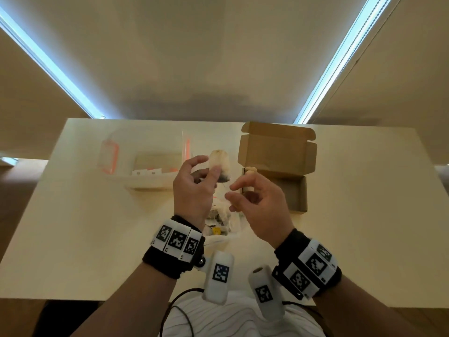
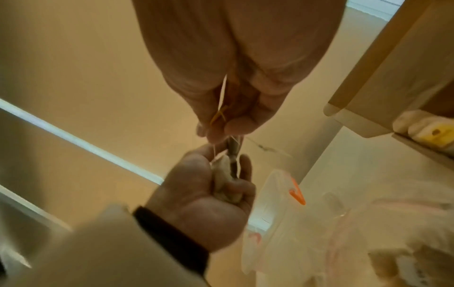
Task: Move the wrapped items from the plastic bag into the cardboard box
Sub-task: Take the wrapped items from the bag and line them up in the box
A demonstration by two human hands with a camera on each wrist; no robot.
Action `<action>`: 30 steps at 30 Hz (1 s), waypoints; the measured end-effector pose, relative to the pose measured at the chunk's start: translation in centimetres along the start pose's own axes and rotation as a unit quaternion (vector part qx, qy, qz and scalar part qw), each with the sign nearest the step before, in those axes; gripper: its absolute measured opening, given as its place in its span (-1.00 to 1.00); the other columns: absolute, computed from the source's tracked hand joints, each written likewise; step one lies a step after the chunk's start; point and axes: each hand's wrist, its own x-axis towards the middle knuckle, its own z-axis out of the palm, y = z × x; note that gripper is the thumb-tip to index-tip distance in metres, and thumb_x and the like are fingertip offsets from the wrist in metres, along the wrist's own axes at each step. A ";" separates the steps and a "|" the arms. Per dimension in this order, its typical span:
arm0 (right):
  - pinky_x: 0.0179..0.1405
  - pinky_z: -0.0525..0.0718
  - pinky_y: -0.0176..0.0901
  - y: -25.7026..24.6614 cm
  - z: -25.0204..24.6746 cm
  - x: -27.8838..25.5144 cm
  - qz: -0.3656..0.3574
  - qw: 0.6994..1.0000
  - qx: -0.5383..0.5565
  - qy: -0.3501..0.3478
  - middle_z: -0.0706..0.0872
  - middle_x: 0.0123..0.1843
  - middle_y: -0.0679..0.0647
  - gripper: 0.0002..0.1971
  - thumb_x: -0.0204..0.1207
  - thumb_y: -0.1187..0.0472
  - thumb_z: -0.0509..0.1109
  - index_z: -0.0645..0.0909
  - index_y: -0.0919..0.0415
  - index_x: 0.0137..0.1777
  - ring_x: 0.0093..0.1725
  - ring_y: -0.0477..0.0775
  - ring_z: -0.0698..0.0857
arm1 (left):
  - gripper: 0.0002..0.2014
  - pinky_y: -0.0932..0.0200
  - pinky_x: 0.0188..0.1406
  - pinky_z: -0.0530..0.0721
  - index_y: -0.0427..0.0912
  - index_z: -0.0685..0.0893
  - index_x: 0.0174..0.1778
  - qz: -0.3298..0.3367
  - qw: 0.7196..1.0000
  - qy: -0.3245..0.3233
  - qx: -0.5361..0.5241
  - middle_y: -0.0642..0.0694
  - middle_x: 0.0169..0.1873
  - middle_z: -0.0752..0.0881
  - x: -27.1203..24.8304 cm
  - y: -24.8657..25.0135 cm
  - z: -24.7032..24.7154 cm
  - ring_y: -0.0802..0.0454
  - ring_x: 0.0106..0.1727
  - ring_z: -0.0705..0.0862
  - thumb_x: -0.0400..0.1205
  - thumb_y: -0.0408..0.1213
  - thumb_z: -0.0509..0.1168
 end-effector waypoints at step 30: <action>-0.14 0.81 -0.17 6.4 -6.7 6.6 0.300 0.952 -0.011 0.060 0.80 0.03 0.15 -0.91 0.51 0.34 0.54 0.75 0.18 -0.03 0.04 0.07 0.80 | -0.91 0.36 -0.49 0.49 -0.07 0.86 -0.07 -0.120 0.984 -0.078 0.103 -0.02 -0.42 0.74 0.4 -6.7 -1.5 0.19 -0.43 0.59 0.60 -0.29 0.45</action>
